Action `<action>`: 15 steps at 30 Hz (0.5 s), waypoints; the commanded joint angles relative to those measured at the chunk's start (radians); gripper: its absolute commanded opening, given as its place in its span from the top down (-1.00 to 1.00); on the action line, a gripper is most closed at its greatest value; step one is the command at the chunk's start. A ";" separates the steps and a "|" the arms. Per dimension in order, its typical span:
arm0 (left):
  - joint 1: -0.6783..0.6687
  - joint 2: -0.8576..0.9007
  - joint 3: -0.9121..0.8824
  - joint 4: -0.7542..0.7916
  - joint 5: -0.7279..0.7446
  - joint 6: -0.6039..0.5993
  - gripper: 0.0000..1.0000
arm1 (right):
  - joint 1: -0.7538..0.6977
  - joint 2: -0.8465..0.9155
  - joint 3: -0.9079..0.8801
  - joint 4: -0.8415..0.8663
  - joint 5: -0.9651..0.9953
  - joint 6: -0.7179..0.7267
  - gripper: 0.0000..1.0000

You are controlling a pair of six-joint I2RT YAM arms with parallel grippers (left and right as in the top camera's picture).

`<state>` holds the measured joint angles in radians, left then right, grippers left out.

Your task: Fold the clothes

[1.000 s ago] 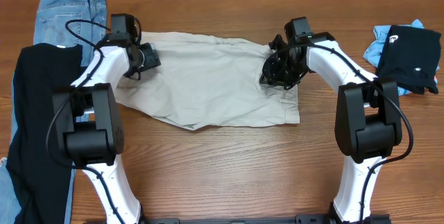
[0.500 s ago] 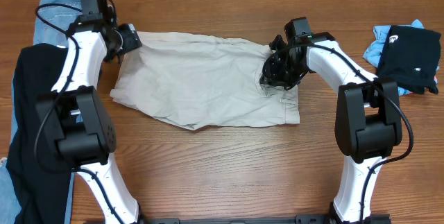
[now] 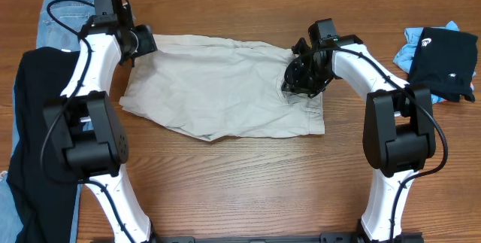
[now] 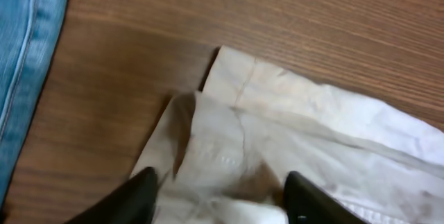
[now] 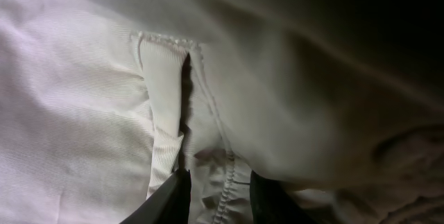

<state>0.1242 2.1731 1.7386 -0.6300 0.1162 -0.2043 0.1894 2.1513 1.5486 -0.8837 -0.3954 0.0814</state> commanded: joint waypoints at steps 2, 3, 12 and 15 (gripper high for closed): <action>-0.003 0.057 -0.003 0.019 0.009 0.036 0.21 | -0.023 0.002 -0.005 -0.016 0.089 0.000 0.35; -0.005 0.063 -0.002 0.022 0.009 0.035 0.46 | -0.023 0.002 -0.005 -0.016 0.089 0.000 0.35; -0.002 0.072 0.013 0.235 0.008 -0.075 0.92 | -0.023 0.002 -0.005 -0.027 0.089 0.000 0.35; 0.000 0.077 0.013 0.309 -0.014 -0.121 0.92 | -0.023 0.002 -0.005 -0.031 0.092 0.000 0.35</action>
<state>0.1146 2.2425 1.7355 -0.3641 0.1471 -0.2493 0.1894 2.1513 1.5505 -0.8948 -0.3923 0.0811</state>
